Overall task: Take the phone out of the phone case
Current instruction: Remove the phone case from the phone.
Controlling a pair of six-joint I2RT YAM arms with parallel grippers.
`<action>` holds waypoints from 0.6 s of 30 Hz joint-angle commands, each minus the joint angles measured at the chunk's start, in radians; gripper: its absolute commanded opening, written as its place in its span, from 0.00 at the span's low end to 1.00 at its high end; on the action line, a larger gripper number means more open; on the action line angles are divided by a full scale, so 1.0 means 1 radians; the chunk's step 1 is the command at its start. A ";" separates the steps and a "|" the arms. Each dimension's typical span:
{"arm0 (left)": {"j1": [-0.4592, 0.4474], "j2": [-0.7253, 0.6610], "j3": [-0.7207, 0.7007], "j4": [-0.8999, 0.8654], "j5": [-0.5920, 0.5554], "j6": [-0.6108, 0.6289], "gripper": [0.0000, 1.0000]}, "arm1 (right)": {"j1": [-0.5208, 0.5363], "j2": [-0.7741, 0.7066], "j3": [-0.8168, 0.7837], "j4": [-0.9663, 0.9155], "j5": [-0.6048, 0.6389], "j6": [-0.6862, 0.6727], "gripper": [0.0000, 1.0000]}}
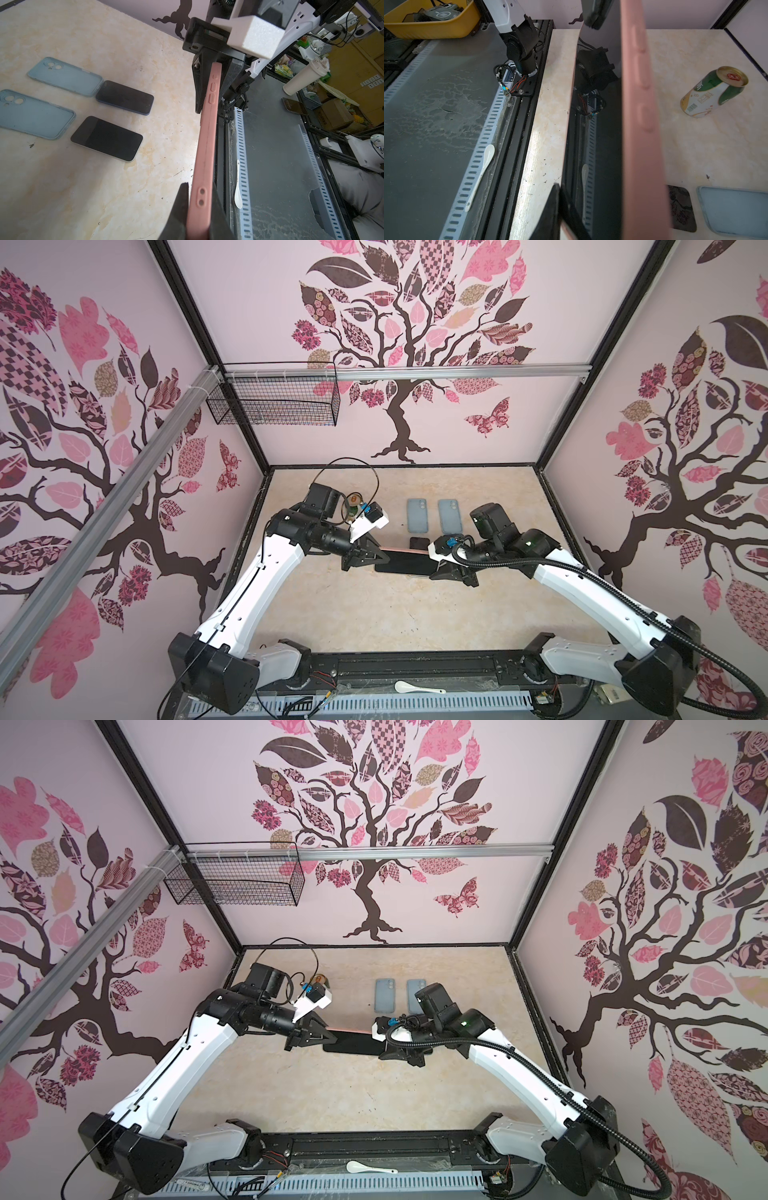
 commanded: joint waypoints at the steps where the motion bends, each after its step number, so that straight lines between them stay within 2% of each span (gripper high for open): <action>1: 0.044 0.062 0.054 0.097 -0.071 -0.082 0.00 | 0.085 -0.077 0.035 0.072 -0.114 -0.070 0.00; 7: 0.043 0.127 0.095 0.068 -0.055 -0.076 0.00 | 0.125 -0.084 0.044 0.107 -0.085 -0.069 0.00; 18: 0.044 0.232 0.148 0.010 -0.113 -0.066 0.00 | 0.170 -0.104 0.063 0.188 -0.113 -0.031 0.00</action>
